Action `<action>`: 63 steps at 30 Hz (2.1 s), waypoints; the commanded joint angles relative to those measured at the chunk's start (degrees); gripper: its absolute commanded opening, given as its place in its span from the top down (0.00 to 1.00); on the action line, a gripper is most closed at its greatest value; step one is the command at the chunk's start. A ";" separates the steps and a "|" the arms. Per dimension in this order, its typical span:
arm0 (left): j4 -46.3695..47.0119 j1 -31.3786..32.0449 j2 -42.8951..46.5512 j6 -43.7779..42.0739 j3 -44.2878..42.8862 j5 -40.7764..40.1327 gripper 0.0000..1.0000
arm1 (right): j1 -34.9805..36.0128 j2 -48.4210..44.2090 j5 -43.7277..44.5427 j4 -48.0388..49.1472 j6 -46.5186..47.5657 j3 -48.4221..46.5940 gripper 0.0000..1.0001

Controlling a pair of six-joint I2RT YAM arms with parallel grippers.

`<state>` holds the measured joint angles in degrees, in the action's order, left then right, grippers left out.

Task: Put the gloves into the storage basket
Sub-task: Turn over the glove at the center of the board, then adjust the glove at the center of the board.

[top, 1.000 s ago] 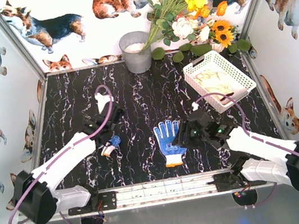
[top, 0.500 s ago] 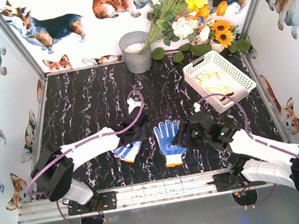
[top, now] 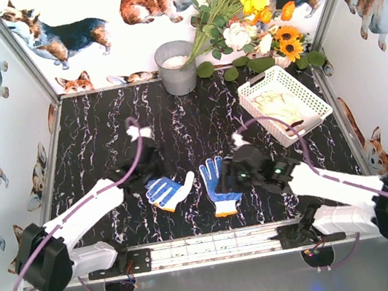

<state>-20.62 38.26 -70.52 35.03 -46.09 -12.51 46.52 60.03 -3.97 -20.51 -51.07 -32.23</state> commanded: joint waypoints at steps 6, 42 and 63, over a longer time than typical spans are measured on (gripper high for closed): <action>4.44 -19.42 0.81 -1.82 12.62 17.99 0.37 | 11.81 20.46 2.61 5.33 10.24 -19.88 0.53; 16.34 -27.01 -1.44 2.80 22.14 31.85 0.95 | 14.47 50.17 -4.55 11.81 -12.95 -30.65 0.61; 21.87 -26.86 -2.27 10.98 11.20 37.65 1.00 | 13.99 44.28 -8.54 10.47 -7.64 -26.51 1.00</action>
<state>-4.34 11.77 -70.04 42.57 -32.23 23.64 60.58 108.03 -10.94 -10.39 -61.19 -61.56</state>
